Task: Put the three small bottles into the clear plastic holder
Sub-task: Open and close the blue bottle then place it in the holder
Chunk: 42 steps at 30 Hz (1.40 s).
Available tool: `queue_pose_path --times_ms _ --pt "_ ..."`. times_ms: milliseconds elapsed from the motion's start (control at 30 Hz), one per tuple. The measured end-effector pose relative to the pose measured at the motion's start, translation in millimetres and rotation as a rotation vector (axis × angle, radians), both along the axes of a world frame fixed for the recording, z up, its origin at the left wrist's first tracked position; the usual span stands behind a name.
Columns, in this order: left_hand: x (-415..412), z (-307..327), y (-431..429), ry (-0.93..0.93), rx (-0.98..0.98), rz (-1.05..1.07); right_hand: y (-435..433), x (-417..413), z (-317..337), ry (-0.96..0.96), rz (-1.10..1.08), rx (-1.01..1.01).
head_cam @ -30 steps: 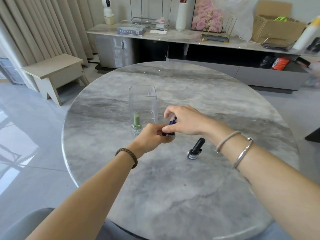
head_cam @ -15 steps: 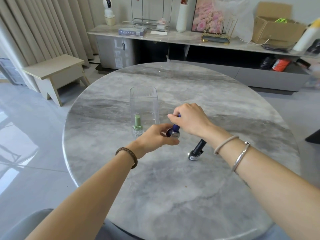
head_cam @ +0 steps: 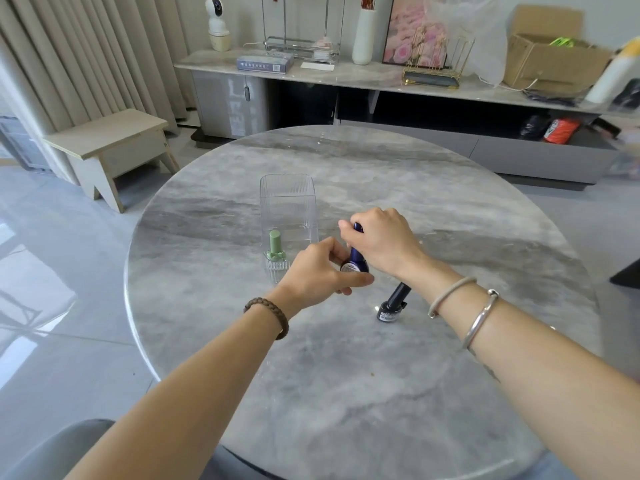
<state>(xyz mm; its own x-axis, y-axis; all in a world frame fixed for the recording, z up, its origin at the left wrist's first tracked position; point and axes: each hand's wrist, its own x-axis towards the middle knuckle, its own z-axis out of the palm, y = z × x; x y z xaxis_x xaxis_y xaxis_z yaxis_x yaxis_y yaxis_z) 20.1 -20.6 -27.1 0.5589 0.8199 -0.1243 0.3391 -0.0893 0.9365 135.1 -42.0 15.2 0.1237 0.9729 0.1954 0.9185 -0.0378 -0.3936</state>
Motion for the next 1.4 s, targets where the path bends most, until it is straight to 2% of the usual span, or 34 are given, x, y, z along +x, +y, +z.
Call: queue_pose_path --times_ms 167,433,633,800,1000,1233,1400 --pt "2 2 -2 0.055 0.109 -0.021 3 1 -4 0.008 0.009 0.055" --pt "10 0 -8 0.122 0.283 0.091 3 -2 -6 -0.057 -0.007 0.091" --pt "9 2 -2 0.129 0.3 0.114 6 -1 0 0.027 -0.036 0.036" --pt "-7 14 20 0.179 0.291 0.172 16 -4 10 0.162 0.074 -0.086" --pt "-22 20 42 0.242 0.335 0.199 32 -18 19 0.113 0.128 -0.06" --pt "-35 27 67 0.229 0.362 0.303 65 -32 29 0.097 0.029 0.031" --pt "-30 32 79 0.245 0.387 0.314 85 -44 26 0.125 -0.019 0.004"
